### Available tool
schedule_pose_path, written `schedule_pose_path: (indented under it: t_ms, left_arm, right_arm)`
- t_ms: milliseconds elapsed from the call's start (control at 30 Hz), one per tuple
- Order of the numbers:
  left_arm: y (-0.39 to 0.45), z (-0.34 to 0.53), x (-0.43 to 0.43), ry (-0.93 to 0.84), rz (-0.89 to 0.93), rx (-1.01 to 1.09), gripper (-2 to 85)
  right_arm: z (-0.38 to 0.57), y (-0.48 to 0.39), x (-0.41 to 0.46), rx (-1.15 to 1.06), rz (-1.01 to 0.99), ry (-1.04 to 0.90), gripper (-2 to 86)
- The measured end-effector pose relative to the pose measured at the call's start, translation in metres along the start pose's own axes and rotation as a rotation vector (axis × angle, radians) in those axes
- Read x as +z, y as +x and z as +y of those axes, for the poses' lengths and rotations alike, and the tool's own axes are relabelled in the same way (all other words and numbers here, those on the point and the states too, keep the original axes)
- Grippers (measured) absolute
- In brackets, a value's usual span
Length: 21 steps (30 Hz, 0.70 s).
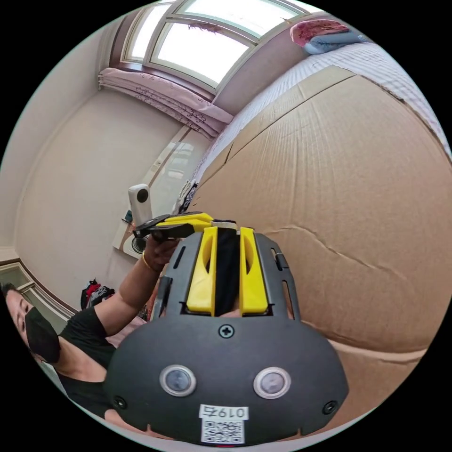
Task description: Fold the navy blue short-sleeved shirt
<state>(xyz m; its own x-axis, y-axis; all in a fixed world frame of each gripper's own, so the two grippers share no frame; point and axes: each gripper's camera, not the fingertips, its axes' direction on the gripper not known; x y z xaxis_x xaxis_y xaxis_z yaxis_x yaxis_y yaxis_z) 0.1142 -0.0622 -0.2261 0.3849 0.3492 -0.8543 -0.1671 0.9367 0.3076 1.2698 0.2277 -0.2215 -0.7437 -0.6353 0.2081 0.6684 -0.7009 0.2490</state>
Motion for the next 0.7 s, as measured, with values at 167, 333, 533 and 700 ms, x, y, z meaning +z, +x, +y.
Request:
schedule_pose_path:
  t_ms: [167,333,533,700]
  left_arm:
    - [-0.003,-0.001,0.003,0.0,0.021,-0.023,1.5]
    - [0.0,-0.002,0.007,-0.007,0.014,-0.033,1.8]
    - [0.014,-0.005,0.006,-0.002,0.003,-0.023,2.0]
    - [0.031,-0.009,0.014,-0.02,-0.053,0.019,2.0]
  right_arm:
    - [0.006,0.004,-0.012,0.085,-0.177,0.019,7.4]
    - [0.01,-0.013,-0.019,0.091,-0.166,0.01,2.7]
    - [0.014,-0.05,-0.034,0.018,-0.142,0.025,0.6]
    - [0.013,-0.082,-0.039,-0.025,0.035,-0.005,0.3]
